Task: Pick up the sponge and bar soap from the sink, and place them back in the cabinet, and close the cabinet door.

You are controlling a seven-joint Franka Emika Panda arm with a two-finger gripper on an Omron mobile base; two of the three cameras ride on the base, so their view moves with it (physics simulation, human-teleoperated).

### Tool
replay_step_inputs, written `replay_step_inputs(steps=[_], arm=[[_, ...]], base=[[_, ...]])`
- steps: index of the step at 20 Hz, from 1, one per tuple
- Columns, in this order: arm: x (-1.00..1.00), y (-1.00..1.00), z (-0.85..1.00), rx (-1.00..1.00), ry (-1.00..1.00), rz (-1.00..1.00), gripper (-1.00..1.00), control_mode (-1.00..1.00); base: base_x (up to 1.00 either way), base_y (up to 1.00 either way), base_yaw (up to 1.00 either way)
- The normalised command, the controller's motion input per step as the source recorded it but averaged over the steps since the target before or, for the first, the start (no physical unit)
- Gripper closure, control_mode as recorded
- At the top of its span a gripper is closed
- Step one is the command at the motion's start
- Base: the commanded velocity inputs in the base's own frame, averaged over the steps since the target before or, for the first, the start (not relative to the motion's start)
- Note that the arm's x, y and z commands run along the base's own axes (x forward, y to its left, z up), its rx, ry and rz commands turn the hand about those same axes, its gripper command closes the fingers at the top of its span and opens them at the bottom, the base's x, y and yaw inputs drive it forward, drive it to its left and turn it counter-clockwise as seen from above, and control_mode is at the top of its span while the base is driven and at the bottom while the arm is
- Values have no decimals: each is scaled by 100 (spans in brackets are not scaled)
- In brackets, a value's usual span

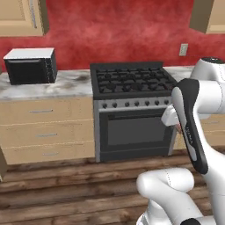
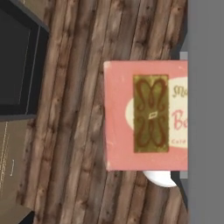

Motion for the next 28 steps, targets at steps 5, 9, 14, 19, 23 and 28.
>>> replay_step_inputs(steps=[5,9,14,19,23,28], arm=[[0,0,0,0,0,0,100,100],[0,0,0,0,0,0,100,100],[0,0,0,0,0,0,100,100],[0,0,0,0,0,0,100,100],[0,0,0,0,0,0,100,100],[0,0,0,0,0,0,100,100]], base=[[27,-29,-25],[26,-51,-17],[9,-75,-3],[9,-81,-1],[14,-81,0],[24,-68,0]])
